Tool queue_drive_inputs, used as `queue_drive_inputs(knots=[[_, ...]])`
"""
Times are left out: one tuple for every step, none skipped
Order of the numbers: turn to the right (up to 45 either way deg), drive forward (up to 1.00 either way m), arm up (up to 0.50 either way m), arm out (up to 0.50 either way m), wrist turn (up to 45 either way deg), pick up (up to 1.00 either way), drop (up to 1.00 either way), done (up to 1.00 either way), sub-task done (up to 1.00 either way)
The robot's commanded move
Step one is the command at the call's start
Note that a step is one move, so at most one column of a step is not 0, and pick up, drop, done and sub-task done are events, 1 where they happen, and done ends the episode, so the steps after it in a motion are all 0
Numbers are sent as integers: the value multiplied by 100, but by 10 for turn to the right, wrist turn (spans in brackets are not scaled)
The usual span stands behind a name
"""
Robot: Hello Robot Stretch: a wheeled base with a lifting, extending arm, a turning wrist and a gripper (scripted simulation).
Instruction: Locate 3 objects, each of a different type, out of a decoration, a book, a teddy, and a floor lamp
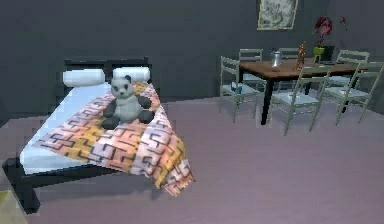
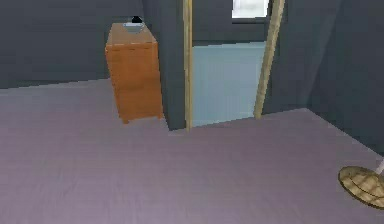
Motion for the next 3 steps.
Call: queue_drive_inputs(knots=[[-120, 0, 0, 0, 0, 0, 0, 0, 0], [0, 65, 0, 0, 0, 0, 0, 0, 0], [-90, 0, 0, 0, 0, 0, 0, 0, 0]])
